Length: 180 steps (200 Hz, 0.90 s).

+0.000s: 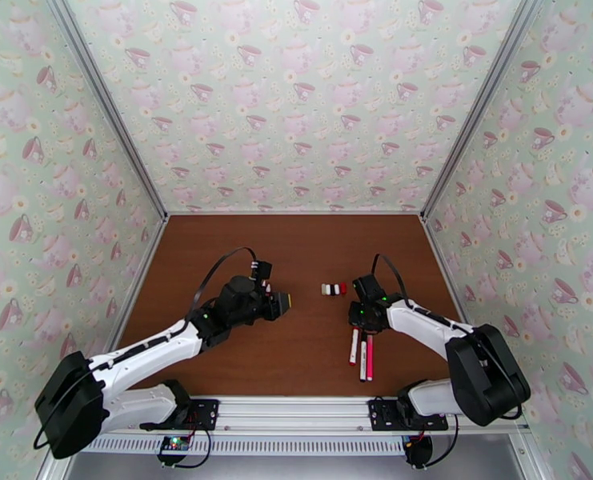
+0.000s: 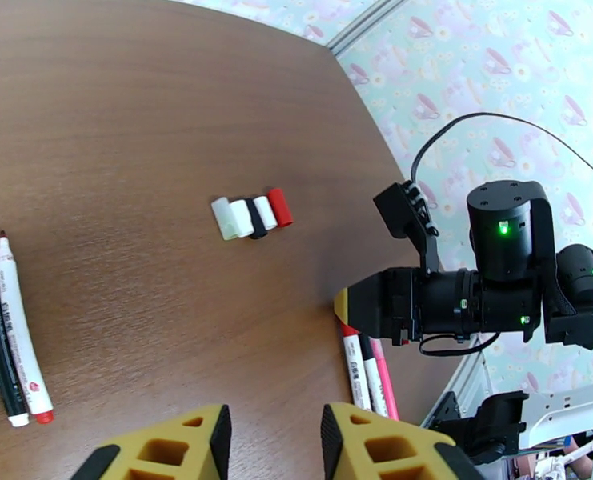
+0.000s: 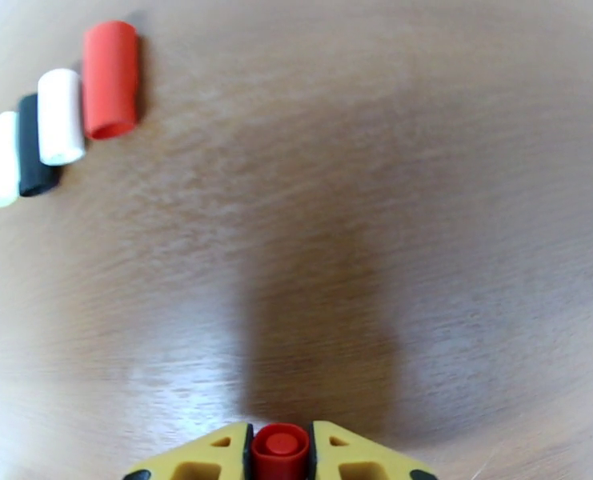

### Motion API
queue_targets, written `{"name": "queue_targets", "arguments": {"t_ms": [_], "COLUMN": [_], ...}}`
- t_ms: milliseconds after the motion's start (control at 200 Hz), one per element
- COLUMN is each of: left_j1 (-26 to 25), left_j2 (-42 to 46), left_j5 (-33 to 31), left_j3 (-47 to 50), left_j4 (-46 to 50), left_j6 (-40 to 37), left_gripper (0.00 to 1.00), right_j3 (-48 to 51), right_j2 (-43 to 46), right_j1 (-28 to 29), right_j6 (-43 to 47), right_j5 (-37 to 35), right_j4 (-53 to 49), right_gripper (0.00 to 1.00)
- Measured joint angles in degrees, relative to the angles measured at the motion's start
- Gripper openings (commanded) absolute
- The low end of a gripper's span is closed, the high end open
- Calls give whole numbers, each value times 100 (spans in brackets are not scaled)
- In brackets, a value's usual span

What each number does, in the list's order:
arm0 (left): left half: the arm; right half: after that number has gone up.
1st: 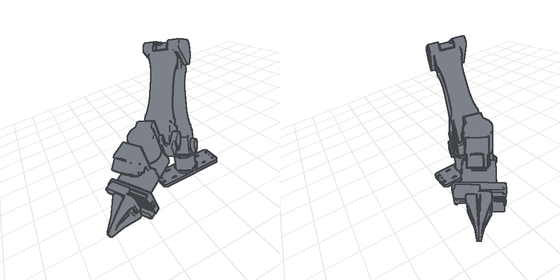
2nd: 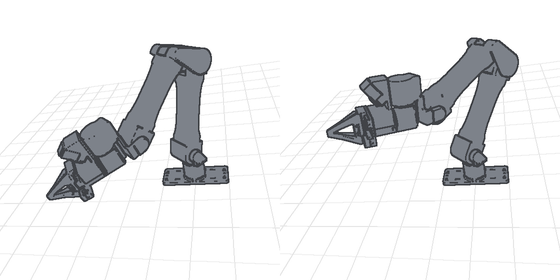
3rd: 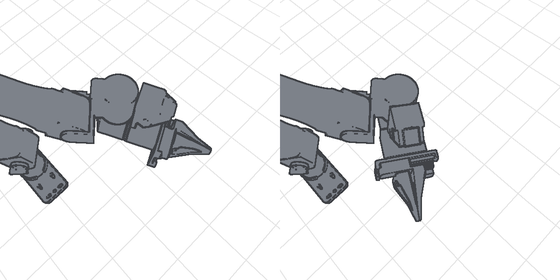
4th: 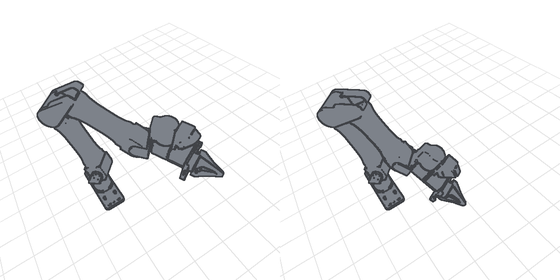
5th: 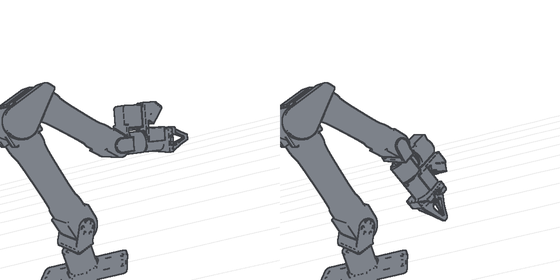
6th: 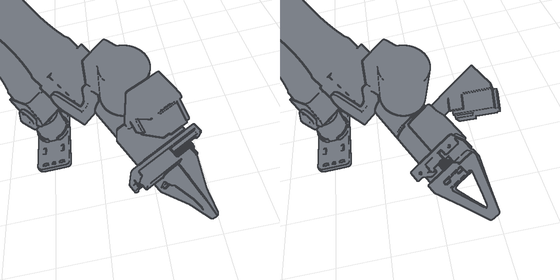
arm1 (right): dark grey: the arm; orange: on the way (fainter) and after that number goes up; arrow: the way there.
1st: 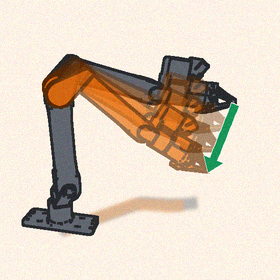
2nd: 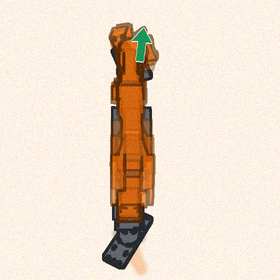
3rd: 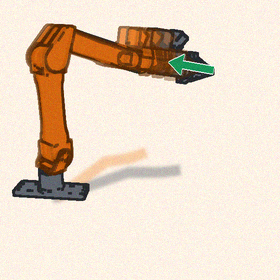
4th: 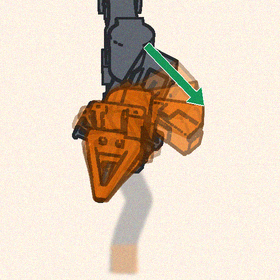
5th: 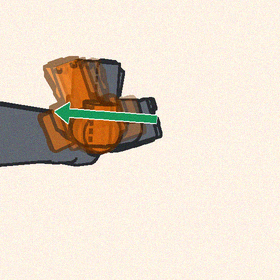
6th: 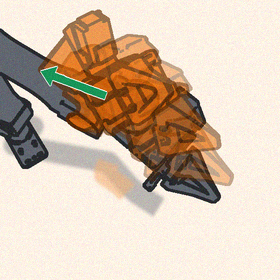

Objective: Open the pen caps

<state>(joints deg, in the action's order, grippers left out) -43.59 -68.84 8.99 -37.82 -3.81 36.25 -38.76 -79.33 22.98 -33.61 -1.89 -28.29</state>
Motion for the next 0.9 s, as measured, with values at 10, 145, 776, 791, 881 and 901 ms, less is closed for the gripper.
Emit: {"name": "queue_targets", "arguments": {"t_ms": [10, 145, 776, 791, 881, 901], "left_j1": [-4, -122, -881, -887, -918, -931], "left_j2": [0, -164, -2293, -2323, -2476, -2503], "left_j5": [7, 96, 581, 599, 695, 702], "left_j3": [9, 87, -463, -487, -616, -634], "left_j4": [-13, -400, -2312, -2345, -2498, -2524], "left_j6": [9, 133, 758, 765, 855, 866], "left_gripper": [38, 39, 63, 63, 62, 62], "right_j3": [-4, -68, -793, -804, -824, -824], "right_j2": [20, 315, 1045, 1045, 1045, 1045], "right_j1": [0, 22, 289, 306, 404, 420], "right_j6": [-2, -11, -629, -649, -741, -767], "right_j5": [11, 195, 1202, 1209, 1224, 1224], "right_j4": [7, 109, 564, 577, 649, 664], "right_gripper": [21, 19, 15, 15, 14, 14]}}
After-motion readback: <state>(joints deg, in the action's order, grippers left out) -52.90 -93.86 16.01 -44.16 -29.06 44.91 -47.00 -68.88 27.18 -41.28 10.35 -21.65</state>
